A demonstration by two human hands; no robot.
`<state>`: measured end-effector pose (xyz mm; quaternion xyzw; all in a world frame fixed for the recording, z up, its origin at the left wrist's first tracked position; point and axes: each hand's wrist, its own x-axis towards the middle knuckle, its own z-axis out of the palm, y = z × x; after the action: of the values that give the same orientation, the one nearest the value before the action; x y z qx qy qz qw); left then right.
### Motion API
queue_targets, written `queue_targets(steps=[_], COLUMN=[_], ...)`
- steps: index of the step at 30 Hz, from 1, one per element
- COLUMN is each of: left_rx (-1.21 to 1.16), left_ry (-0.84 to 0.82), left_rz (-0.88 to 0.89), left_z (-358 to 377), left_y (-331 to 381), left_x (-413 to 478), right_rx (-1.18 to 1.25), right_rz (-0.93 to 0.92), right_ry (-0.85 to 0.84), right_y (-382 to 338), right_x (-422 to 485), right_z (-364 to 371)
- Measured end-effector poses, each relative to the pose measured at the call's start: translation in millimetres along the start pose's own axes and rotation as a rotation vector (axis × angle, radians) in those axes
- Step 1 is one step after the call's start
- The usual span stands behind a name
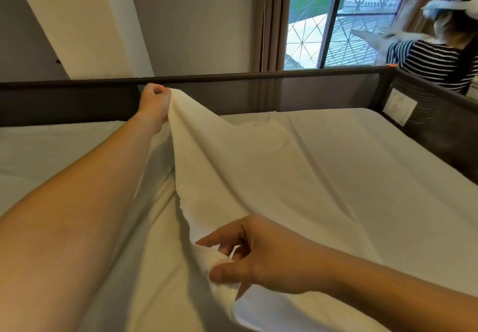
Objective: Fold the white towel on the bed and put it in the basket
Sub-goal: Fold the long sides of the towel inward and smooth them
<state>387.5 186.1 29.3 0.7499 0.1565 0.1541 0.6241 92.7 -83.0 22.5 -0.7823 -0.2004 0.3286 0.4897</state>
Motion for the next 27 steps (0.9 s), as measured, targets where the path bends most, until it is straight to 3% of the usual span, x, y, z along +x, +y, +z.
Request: queue_targets(steps=[19, 27], left_rx=[-0.049, -0.02], left_ry=[-0.004, 0.074], left_rz=[-0.015, -0.047], left_z=[-155.9, -208.9], left_y=[-44.0, -80.3], left_x=[61.7, 88.7], right_rx=[-0.078, -0.075], right_rz=[-0.039, -0.056], right_ry=[-0.06, -0.094], right_y=[-64.0, -69.9], right_x=[122.1, 164.0], right_z=[125.8, 161.8])
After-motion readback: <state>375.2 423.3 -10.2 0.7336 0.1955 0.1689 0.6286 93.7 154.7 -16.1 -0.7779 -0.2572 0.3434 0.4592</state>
